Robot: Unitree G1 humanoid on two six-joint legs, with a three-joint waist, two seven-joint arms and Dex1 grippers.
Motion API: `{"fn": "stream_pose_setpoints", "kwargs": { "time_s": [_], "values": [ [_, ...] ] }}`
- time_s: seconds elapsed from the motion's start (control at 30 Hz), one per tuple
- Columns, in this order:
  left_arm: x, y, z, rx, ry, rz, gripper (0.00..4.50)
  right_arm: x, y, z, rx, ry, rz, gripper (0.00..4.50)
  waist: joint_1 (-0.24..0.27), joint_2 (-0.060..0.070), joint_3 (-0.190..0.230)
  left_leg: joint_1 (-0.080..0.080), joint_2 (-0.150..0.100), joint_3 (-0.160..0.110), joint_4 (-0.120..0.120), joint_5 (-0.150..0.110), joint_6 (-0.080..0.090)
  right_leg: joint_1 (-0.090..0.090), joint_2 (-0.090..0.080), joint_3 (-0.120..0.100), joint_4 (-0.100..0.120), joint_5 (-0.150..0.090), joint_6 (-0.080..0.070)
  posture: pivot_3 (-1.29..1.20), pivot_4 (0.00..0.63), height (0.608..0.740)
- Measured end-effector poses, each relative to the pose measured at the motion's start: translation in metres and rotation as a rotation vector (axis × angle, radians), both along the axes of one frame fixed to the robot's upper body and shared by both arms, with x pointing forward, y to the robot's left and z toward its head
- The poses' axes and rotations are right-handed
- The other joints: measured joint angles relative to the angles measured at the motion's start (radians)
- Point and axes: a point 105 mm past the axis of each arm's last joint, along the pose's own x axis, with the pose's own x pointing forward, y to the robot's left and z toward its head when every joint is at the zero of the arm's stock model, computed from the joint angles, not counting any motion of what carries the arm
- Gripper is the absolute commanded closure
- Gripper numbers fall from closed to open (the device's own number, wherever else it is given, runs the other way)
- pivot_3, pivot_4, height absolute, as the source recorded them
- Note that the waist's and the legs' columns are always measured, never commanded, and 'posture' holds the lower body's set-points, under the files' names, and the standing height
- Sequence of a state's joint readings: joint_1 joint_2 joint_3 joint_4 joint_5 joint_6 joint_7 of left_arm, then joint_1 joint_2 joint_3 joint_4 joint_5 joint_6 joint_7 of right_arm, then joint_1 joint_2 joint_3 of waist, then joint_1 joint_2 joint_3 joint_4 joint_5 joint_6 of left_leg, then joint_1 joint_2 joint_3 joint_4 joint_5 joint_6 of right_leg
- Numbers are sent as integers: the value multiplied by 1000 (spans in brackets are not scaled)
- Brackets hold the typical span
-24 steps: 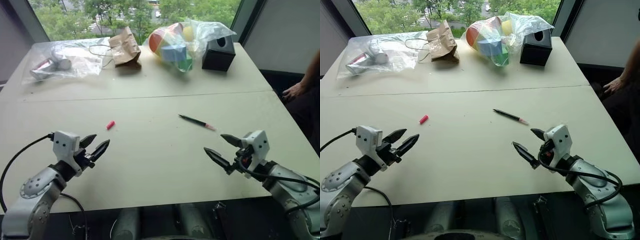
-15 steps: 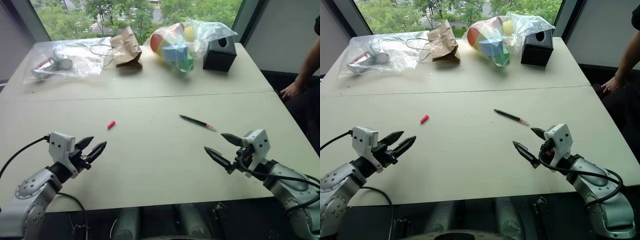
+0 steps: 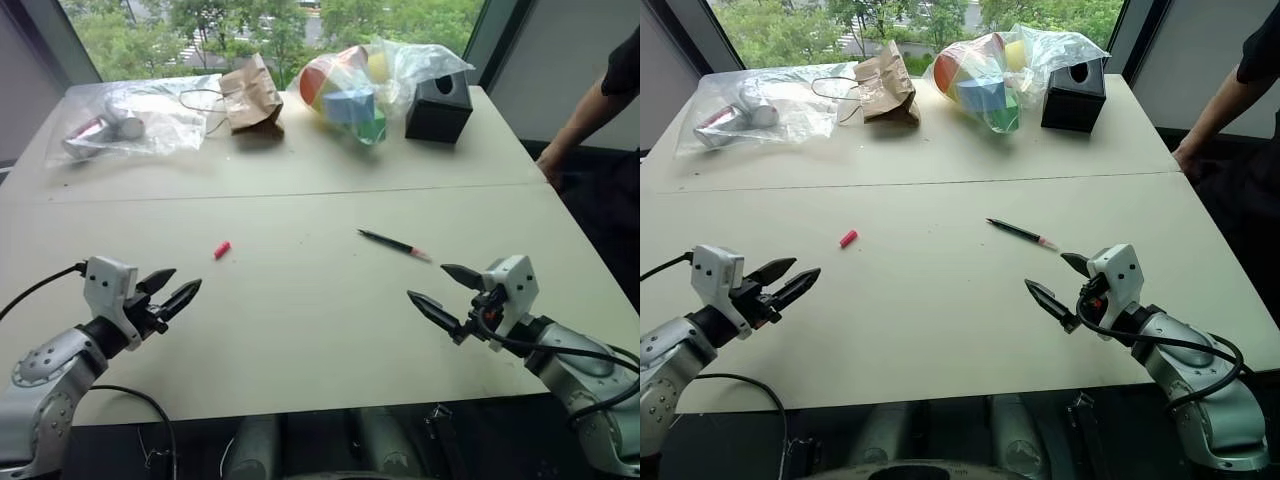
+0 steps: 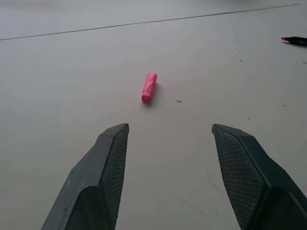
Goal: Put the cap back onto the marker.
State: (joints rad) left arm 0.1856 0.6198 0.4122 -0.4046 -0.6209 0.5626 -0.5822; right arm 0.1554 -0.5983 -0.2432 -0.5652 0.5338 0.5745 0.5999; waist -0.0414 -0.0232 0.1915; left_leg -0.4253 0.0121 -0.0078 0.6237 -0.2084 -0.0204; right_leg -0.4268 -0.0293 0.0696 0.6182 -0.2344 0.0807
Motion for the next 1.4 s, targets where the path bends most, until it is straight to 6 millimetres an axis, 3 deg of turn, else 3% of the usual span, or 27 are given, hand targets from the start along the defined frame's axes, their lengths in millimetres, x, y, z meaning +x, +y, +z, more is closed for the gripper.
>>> {"fn": "stream_pose_setpoints", "kwargs": {
  "time_s": [0.37,0.53,0.7,0.83,0.97,1.1,1.27,1.4],
  "values": [
    [10,7,1,21,10,-40,1614,9,-5,2,-23,-14,-8,30,0,0,0,0,0,0,2,0,0,0,2,0,3,0,0,0,150,740],
    [34,-8,30,108,-28,-273,1614,38,-15,22,-103,-79,45,30,0,0,0,0,0,1,6,0,0,0,2,-1,2,1,-1,0,150,740],
    [62,-30,58,194,-31,-571,1614,72,-11,38,-114,-109,128,30,-2,0,0,-1,0,5,6,0,1,0,1,-1,0,4,-5,0,150,740],
    [77,-39,66,255,-4,-743,1614,82,-5,28,-139,-64,202,30,1,0,0,-3,-2,6,6,-4,8,-2,2,-1,3,5,9,0,150,740],
    [87,-47,77,301,-13,-844,1614,87,-3,24,-150,-50,233,30,3,0,1,-2,-3,5,7,-5,10,-5,3,-1,12,3,11,0,150,740],
    [94,-57,78,299,-27,-894,1614,100,4,26,-156,-70,262,30,-6,0,1,-1,-3,6,9,-5,10,-4,4,-1,13,4,11,0,150,740],
    [99,-71,69,264,-33,-918,1614,125,19,8,-190,-23,297,30,-5,0,1,-1,-2,5,13,-4,10,-4,5,-1,16,5,9,0,150,740],
    [102,-70,70,255,-48,-886,1614,140,25,0,-211,2,296,30,-3,0,1,-1,-2,5,14,-4,10,-4,4,-1,17,5,10,0,150,740]
  ]
}}
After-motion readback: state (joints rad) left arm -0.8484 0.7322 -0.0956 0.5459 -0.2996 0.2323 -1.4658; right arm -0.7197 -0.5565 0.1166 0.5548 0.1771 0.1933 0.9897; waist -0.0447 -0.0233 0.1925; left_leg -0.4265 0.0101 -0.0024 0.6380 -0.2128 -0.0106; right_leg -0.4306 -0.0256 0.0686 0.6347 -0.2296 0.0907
